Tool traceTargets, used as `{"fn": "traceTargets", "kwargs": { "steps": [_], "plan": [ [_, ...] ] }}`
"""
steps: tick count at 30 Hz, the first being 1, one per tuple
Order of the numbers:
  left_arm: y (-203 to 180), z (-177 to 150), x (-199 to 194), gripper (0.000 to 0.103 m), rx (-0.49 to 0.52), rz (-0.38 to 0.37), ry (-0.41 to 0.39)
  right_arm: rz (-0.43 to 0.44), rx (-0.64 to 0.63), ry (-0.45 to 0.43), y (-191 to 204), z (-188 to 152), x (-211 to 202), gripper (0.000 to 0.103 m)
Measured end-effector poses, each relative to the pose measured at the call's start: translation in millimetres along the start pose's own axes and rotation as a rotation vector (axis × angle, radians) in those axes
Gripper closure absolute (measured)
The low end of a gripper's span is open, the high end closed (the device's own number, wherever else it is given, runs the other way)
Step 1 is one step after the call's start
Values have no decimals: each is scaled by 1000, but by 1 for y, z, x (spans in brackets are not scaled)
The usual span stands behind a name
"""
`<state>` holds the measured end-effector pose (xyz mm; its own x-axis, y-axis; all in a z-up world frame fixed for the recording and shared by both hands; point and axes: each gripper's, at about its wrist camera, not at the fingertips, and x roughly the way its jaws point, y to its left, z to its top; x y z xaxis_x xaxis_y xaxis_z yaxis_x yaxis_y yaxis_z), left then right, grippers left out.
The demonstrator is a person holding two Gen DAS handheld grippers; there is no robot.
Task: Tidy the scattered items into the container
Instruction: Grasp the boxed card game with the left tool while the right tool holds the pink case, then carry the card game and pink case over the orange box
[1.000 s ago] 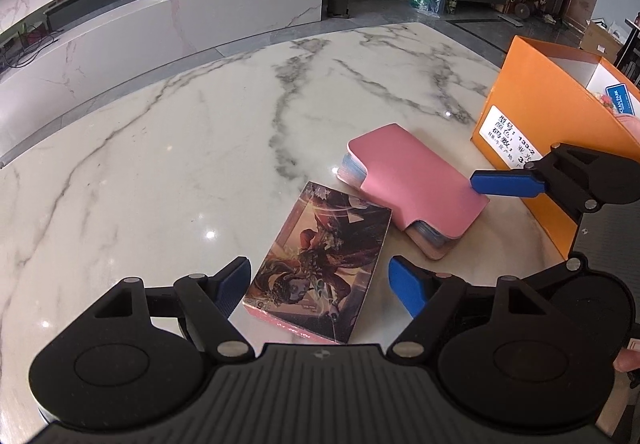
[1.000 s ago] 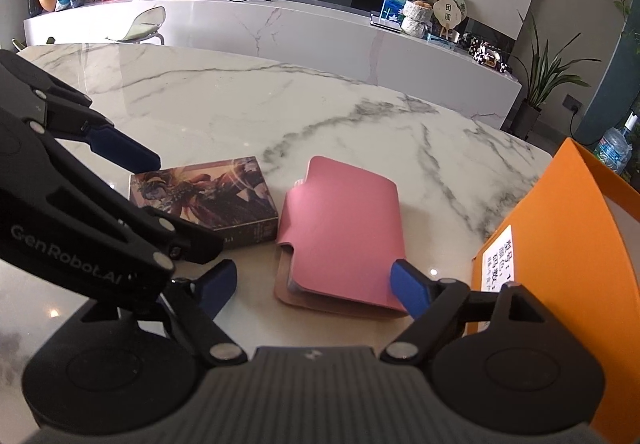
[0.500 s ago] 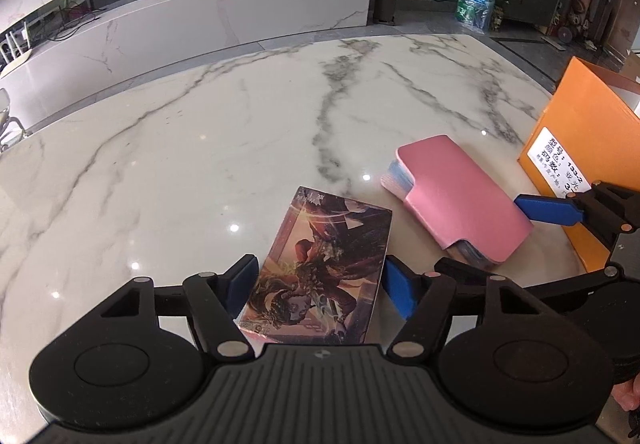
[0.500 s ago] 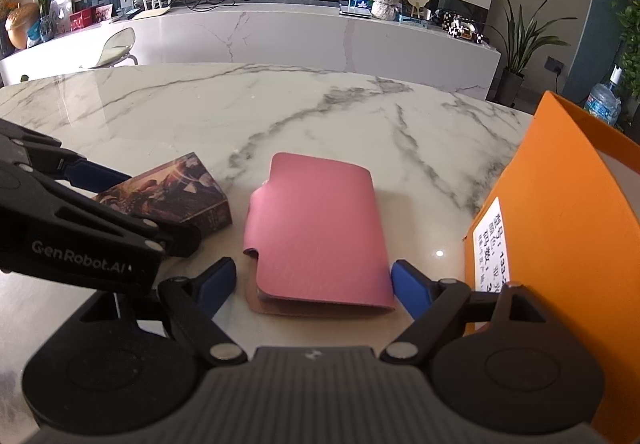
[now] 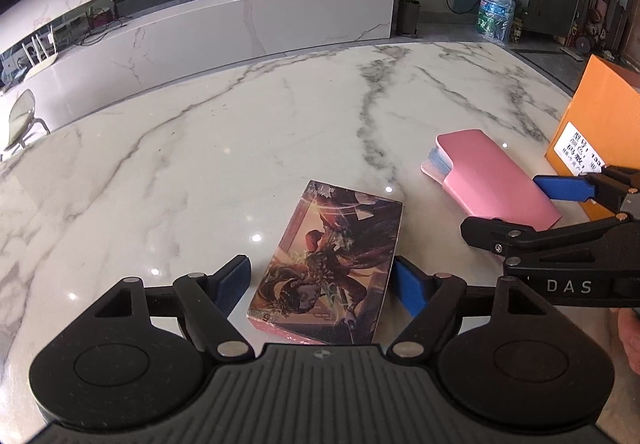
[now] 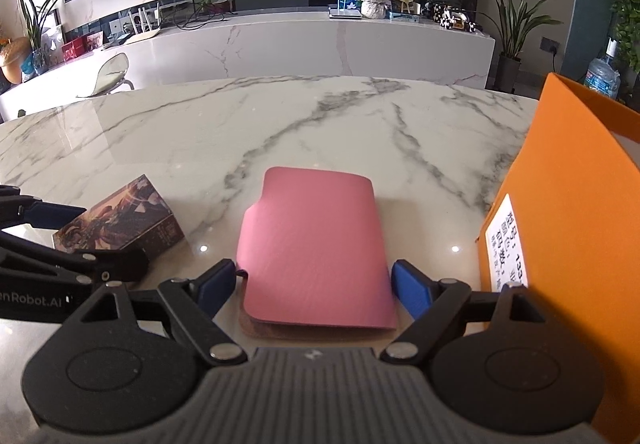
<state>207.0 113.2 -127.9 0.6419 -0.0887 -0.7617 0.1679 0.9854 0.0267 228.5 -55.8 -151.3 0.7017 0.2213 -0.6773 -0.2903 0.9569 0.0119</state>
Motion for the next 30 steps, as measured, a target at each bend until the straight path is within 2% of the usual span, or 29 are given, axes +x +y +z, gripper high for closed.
{"fn": "traceTargets", "kwargs": {
  "steps": [8, 10, 13, 22, 30],
  "plan": [
    [-1, -4, 4, 11, -10, -3, -64, -18, 4, -26, -1, 0, 4, 17],
    [-2, -5, 4, 18, -6, -9, -80, -20, -4, -33, -1, 0, 4, 20],
    [-5, -7, 2, 23, -11, -6, -90, -20, -7, -32, -1, 0, 4, 21],
    [-10, -15, -8, 31, -52, 26, -82, -22, -1, -15, 2, -2, -3, 22],
    [-10, -38, -31, 32, -114, 56, -53, 8, -12, 25, 12, -13, -19, 23]
  ]
}}
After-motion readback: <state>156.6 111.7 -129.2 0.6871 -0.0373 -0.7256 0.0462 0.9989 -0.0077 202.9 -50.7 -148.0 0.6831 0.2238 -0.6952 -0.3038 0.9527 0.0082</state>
